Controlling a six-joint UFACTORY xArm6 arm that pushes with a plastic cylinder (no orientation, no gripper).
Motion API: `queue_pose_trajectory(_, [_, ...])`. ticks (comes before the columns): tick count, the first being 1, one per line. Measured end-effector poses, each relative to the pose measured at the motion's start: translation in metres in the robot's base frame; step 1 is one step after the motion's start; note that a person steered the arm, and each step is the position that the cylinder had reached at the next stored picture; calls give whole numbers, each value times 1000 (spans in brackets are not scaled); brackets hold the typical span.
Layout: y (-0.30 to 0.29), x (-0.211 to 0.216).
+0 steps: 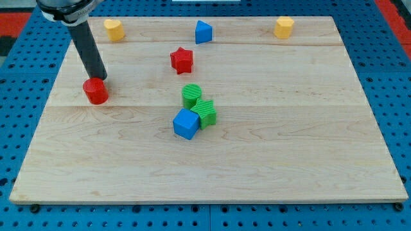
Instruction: Push the red star towards the center right
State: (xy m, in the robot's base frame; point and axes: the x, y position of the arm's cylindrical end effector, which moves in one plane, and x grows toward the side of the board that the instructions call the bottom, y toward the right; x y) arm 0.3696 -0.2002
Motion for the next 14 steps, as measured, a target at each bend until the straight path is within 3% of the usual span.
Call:
queue_pose_trajectory(1, [30,-4])
queue_pose_trajectory(5, [29,-55])
queue_pose_trajectory(7, [148,-55])
queue_pose_trajectory(9, [166,-25])
queue_pose_trajectory(11, [114,-15])
queue_pose_trajectory(14, [232,-11])
